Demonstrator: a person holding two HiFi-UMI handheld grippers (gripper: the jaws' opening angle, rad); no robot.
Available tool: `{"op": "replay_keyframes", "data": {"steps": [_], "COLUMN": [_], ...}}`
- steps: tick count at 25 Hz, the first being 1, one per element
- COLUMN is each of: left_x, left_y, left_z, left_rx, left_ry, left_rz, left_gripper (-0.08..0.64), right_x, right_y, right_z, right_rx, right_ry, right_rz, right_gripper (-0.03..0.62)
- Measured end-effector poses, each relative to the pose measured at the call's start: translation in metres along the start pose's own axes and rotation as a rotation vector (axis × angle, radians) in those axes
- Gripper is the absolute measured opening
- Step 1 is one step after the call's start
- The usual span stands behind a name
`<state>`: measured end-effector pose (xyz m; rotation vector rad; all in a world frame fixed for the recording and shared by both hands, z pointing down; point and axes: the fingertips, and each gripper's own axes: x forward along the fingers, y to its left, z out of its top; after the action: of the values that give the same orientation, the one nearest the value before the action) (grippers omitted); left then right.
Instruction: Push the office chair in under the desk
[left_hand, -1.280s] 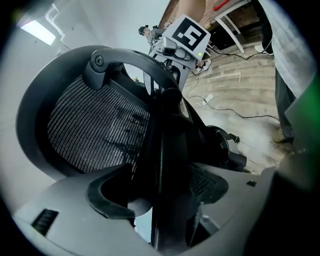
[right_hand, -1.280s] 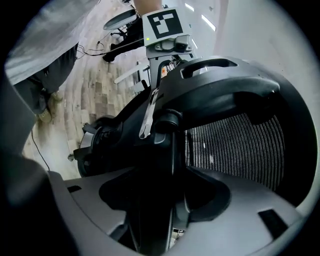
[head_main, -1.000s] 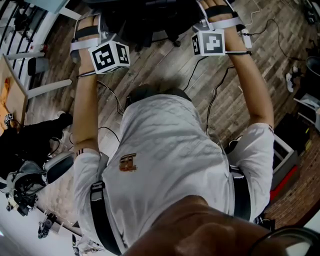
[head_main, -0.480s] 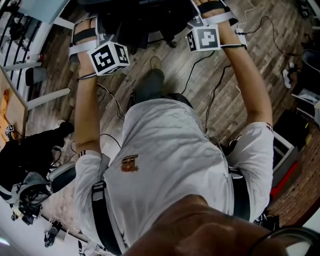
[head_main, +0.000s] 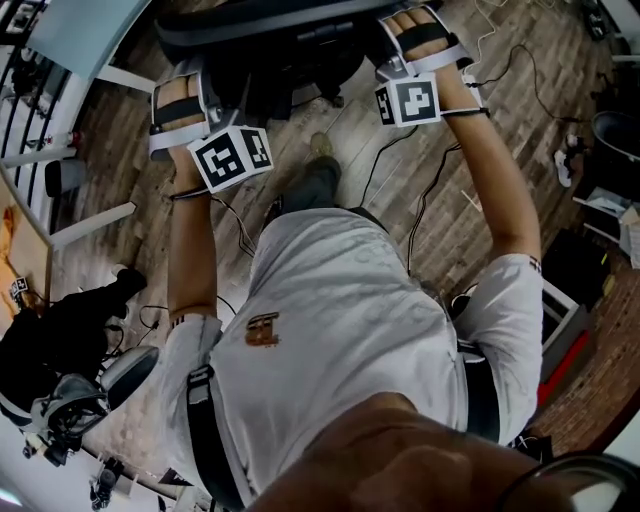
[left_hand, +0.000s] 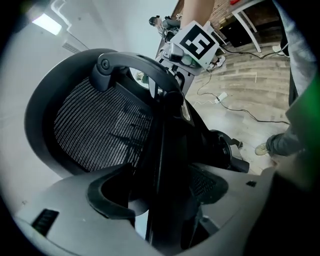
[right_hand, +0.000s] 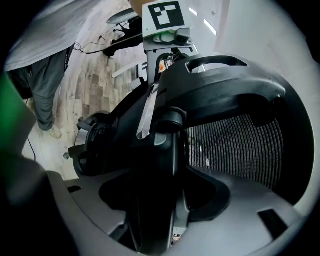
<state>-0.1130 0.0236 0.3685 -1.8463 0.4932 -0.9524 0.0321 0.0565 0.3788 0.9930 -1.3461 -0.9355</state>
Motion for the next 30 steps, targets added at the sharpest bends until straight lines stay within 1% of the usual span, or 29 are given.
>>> {"op": "replay_keyframes", "data": {"steps": [5,10,19,27,30], "left_x": [0.050,0.091,0.158,0.205,0.224], "left_y": [0.024,0.043,0.079,0.113,0.127], "left_z": [-0.005,-0.014,-0.063,-0.091,-0.105], "left_rx": [-0.015,-0.033,-0.064,-0.078,-0.083], "left_ry": [-0.009,0.027,0.098,0.115,0.136], "left_rz": [0.001,-0.001,0.001,0.027,0.029], "left_gripper": [0.341,0.345,0.349,0.356,0.357], "right_x": [0.052,0.096,0.184,0.245,0.270], "right_y": [-0.019,-0.033,-0.060,-0.085,-0.096], "right_z": [-0.028,-0.046,-0.047,-0.053,-0.054], "right_rx": [0.016,0.027,0.016,0.026,0.020], "right_ry": [-0.016,-0.049,-0.114,-0.137,-0.147], "right_rz": [0.001,0.002,0.005,0.007,0.008], "right_gripper": [0.249,0.249,0.249,0.249,0.249]}}
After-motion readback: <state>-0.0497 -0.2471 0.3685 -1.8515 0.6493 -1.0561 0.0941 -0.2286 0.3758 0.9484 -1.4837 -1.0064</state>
